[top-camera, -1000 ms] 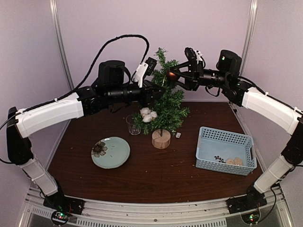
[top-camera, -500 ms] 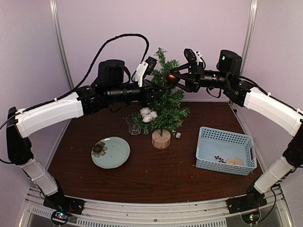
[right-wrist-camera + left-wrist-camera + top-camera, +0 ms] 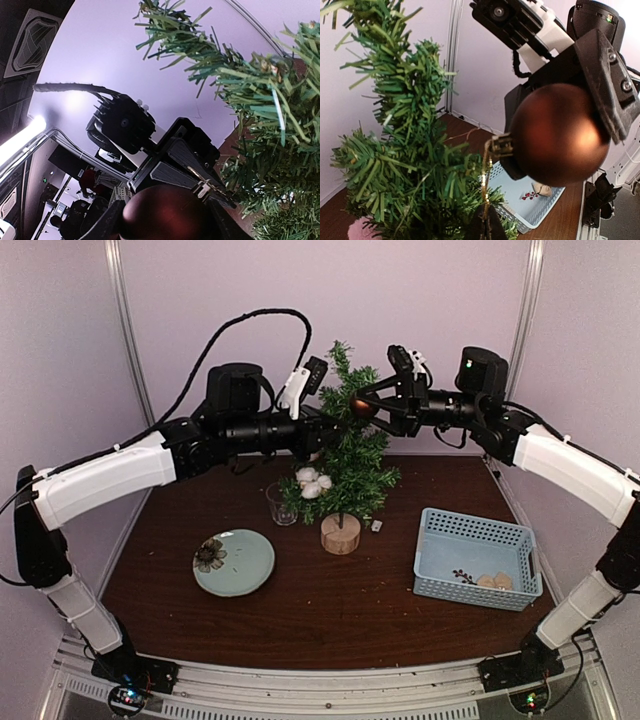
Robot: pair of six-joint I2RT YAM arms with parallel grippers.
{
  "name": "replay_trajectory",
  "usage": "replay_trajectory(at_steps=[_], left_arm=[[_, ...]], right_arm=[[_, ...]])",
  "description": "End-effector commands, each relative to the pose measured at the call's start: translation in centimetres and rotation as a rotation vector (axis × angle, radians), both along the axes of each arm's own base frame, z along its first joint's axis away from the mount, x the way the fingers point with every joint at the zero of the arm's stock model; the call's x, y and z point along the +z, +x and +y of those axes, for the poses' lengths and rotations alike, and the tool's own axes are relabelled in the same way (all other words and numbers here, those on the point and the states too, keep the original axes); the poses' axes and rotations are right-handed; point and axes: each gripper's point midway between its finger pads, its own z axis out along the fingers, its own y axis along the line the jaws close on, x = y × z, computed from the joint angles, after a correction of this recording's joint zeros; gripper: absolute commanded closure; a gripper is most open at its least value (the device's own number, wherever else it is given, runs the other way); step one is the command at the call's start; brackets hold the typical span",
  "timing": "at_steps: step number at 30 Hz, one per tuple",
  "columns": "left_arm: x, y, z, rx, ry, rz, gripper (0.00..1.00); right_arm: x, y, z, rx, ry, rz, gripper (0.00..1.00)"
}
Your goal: Decorate the small christmas tree
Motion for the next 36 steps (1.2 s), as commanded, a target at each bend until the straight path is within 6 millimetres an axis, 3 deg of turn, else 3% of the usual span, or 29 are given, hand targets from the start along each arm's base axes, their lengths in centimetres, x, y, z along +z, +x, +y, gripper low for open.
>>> replay_trajectory(at_steps=[1, 9, 21, 36], left_arm=[[2.1, 0.8, -0.1, 0.013, -0.038, -0.025, 1.00], [1.8, 1.0, -0.6, -0.005, -0.019, -0.021, 1.00], [1.2, -0.6, -0.6, -0.083, -0.019, -0.014, 1.00], [0.8, 1.0, -0.6, -0.049, -0.034, 0.065, 1.00]], right_arm=[[1.2, 0.2, 0.1, -0.012, 0.015, -0.033, 0.75], [0.9, 0.9, 0.2, -0.029, 0.005, -0.020, 0.76], [1.9, 0.1, -0.3, -0.023, 0.033, -0.028, 0.76], [0.7, 1.6, -0.2, -0.084, -0.013, -0.004, 0.76]])
